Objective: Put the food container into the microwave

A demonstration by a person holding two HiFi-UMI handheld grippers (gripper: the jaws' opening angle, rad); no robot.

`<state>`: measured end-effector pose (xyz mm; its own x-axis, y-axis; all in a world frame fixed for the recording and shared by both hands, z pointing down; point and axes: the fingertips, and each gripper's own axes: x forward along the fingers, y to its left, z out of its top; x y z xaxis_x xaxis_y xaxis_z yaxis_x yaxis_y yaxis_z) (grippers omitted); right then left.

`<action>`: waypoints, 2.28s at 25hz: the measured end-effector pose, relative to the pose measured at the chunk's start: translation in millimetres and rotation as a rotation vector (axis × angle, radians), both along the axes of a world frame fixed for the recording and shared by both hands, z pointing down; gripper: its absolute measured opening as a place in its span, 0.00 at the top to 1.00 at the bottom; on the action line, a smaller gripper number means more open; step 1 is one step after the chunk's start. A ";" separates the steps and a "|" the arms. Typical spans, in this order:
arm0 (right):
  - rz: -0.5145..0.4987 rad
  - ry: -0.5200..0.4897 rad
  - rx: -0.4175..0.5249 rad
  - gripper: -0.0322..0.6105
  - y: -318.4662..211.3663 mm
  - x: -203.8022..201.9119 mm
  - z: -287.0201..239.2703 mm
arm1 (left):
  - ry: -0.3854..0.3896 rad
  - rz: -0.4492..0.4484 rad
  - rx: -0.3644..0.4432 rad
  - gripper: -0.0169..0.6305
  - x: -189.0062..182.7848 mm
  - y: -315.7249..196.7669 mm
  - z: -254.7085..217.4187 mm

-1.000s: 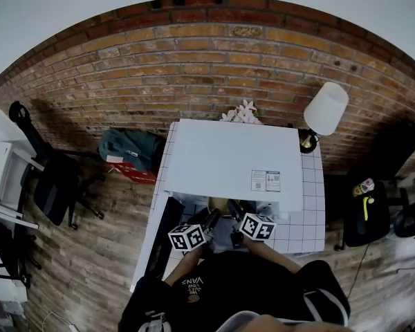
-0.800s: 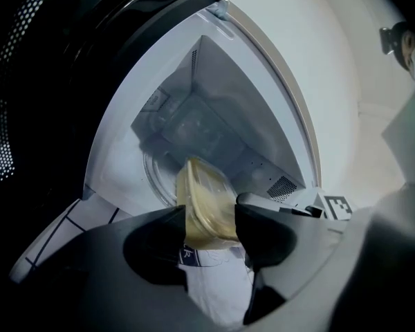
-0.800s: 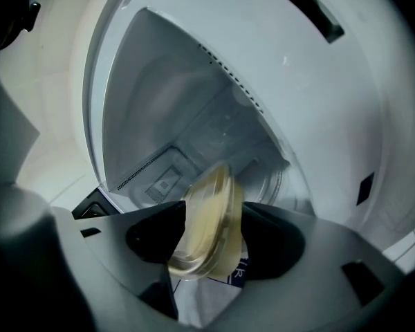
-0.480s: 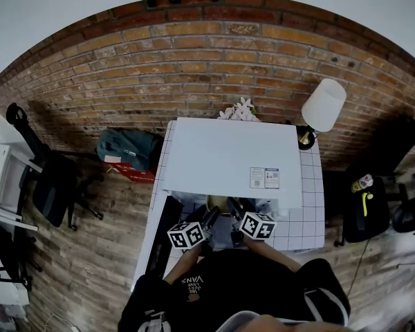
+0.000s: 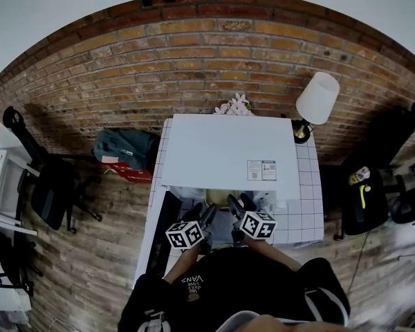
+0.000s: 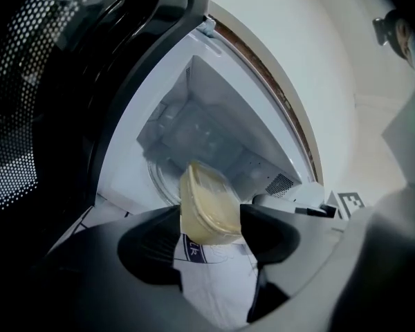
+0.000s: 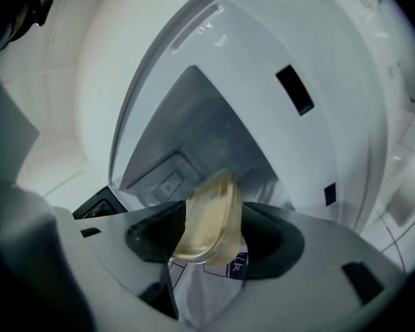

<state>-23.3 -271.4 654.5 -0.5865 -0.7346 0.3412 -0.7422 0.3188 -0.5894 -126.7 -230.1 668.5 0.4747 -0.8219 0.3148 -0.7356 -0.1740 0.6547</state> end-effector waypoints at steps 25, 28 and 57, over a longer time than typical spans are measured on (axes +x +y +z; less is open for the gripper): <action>0.005 0.128 -0.043 0.85 62.4 11.3 15.3 | -0.074 0.121 -0.006 0.74 14.6 41.4 7.6; -0.006 0.141 -0.052 0.88 67.1 8.4 20.3 | -0.081 0.139 -0.003 0.79 17.2 44.2 7.5; -0.115 0.164 -0.082 0.93 37.6 -17.9 32.5 | -0.118 0.151 -0.014 0.95 20.0 10.6 9.8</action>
